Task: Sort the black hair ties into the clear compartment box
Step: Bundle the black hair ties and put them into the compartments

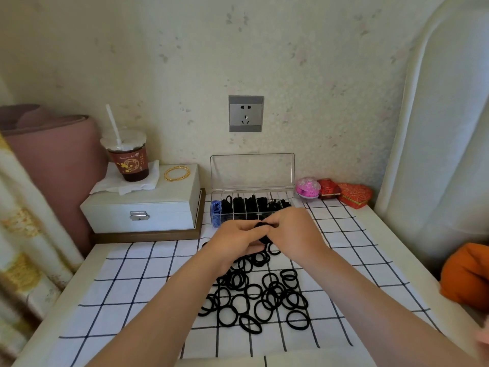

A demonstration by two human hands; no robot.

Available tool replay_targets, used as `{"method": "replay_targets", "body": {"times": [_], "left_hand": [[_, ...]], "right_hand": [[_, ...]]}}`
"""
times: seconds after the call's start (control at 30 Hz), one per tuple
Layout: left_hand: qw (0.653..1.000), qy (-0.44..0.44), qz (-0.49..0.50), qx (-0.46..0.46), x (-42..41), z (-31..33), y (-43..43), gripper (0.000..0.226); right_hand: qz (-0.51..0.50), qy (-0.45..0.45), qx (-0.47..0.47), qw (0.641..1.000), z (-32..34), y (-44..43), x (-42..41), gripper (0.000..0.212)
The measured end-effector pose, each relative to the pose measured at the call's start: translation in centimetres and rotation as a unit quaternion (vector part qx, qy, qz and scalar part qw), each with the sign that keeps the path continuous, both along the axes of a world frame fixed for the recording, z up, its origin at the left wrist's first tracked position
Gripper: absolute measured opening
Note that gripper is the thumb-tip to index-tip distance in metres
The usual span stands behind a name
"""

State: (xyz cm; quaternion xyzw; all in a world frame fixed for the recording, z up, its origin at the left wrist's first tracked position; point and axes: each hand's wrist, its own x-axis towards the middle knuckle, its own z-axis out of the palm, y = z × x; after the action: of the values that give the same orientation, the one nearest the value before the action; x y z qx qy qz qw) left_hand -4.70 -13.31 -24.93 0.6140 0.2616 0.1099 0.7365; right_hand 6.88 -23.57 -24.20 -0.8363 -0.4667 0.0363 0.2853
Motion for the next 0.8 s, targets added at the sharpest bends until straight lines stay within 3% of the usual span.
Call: {"method": "replay_targets", "body": {"times": [0.27,0.37,0.47,0.63,0.8], "left_hand": [[0.999,0.010,0.015,0.050,-0.3,0.1,0.2,0.023],[0.998,0.001,0.026,0.057,0.0,0.3,0.2,0.021],[0.997,-0.005,0.035,0.064,0.1,0.3,0.1,0.019],[0.995,-0.013,0.037,0.094,0.6,0.5,0.1,0.020],[0.993,-0.025,0.002,0.114,2.7,1.3,0.0,0.027]], "right_hand": [[0.044,0.201,0.036,0.978,0.9,-0.9,1.1,0.026],[0.024,0.395,0.045,0.917,1.1,-1.2,1.1,0.032],[0.033,0.495,0.032,0.868,1.4,-1.5,1.6,0.025],[0.018,0.554,0.046,0.831,1.4,-2.0,2.7,0.032],[0.003,0.531,0.064,0.845,2.0,-2.5,4.7,0.025]]}}
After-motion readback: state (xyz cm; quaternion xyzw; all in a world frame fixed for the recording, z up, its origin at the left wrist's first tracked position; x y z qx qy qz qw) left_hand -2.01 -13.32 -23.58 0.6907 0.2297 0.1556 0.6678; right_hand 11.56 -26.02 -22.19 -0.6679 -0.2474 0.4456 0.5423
